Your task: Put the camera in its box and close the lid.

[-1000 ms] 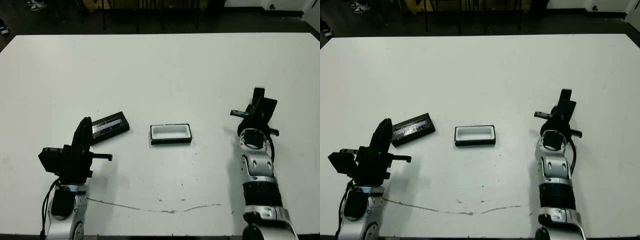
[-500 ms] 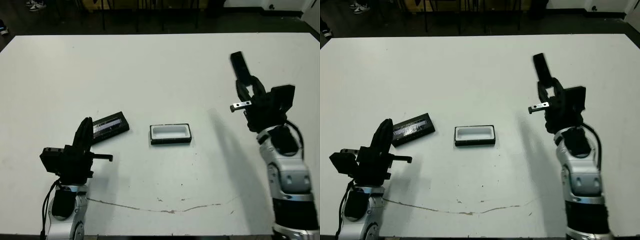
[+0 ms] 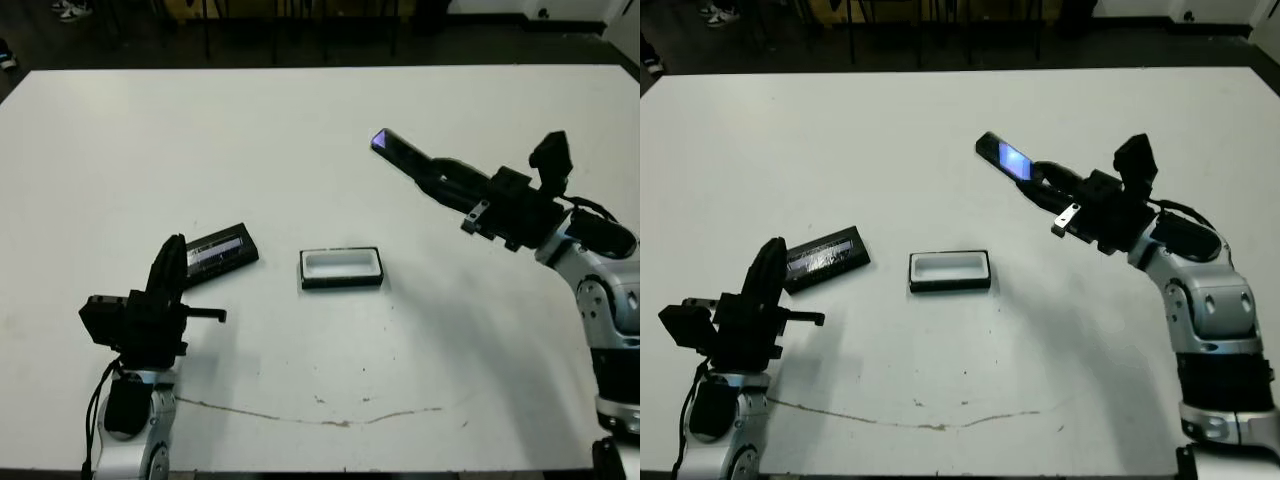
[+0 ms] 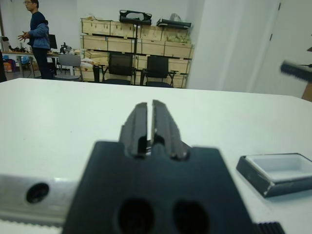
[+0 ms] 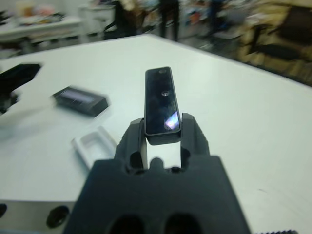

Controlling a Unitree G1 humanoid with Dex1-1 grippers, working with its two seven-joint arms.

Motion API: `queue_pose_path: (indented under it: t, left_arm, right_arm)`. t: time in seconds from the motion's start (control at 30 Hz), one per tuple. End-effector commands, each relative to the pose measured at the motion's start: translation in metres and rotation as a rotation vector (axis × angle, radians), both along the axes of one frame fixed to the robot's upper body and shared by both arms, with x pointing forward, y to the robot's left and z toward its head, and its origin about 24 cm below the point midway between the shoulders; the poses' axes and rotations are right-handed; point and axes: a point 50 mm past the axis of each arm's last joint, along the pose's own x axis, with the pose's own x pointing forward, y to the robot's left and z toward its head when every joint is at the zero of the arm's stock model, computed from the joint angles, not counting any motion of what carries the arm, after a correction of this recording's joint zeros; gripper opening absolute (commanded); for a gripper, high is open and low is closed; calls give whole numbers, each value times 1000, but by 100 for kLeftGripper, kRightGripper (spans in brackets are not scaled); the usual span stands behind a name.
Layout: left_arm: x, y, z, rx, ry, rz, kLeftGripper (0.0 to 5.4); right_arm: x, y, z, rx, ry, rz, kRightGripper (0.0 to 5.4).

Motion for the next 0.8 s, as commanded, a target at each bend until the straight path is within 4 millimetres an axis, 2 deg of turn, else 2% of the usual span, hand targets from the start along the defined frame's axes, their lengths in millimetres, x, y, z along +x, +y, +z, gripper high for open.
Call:
queue_pose_path:
  t: [0.03, 0.27, 0.43, 0.8]
  left_arm:
    - [-4, 2, -7, 13, 44, 11, 0]
    - [-3, 2, -8, -9, 43, 6, 0]
    - [-3, 1, -9, -9, 44, 7, 0]
    - [-5, 2, -9, -3, 55, 21, 0]
  right_arm:
    - [5, -5, 6, -98, 32, 93, 40]
    - [14, -3, 4, -181, 110, 319, 40]
    - [20, 9, 2, -258, 155, 461, 40]
    - [26, 33, 4, -378, 157, 598, 40]
